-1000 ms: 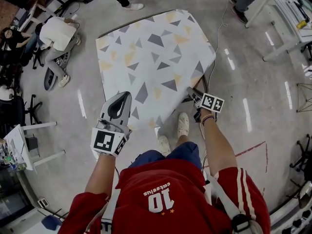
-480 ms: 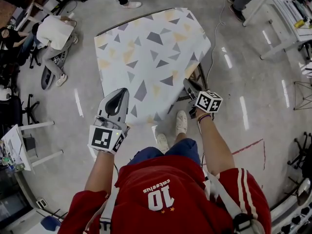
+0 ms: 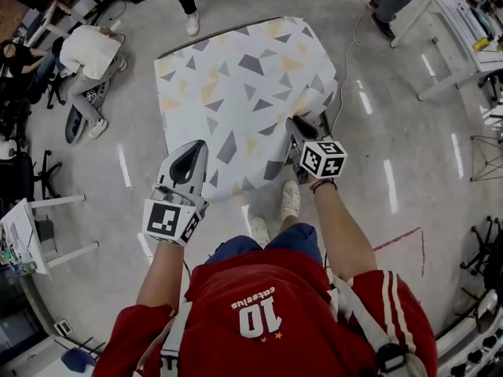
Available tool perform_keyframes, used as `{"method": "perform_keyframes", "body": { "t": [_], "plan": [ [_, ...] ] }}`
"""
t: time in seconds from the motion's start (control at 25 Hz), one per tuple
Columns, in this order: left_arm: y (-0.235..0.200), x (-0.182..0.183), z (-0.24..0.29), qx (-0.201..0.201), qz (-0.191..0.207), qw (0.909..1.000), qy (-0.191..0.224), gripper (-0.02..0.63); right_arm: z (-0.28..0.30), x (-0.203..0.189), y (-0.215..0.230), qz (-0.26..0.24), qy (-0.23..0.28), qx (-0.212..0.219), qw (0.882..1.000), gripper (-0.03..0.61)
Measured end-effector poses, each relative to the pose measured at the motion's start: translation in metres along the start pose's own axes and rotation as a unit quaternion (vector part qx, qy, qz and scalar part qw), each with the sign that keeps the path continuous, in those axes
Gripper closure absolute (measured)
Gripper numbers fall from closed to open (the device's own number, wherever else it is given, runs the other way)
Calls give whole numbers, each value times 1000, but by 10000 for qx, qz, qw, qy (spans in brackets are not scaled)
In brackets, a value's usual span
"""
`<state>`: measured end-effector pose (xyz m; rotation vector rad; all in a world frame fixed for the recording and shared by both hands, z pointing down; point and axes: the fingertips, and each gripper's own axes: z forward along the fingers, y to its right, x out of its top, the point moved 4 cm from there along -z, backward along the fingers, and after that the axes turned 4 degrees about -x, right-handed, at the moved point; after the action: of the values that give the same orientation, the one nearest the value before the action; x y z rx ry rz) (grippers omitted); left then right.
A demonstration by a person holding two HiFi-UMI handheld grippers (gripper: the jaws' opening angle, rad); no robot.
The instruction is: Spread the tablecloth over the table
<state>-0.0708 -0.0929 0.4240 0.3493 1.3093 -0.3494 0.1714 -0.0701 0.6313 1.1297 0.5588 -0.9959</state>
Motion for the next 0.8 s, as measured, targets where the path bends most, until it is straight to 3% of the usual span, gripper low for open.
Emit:
{"method": "perform_keyframes", "body": {
  "t": [0.32, 0.6, 0.8],
  "plan": [
    [0, -4, 1, 27, -43, 10000, -14, 607, 14, -9, -33, -1199, -390, 286, 9916, 488],
    [1, -3, 10, 9, -95, 9999, -31, 607, -8, -29, 10, -728, -571, -125, 9956, 478],
    [11, -7, 30, -177, -121, 9998, 14, 607, -49, -25, 73, -422, -416, -789, 9951, 452]
  ]
}}
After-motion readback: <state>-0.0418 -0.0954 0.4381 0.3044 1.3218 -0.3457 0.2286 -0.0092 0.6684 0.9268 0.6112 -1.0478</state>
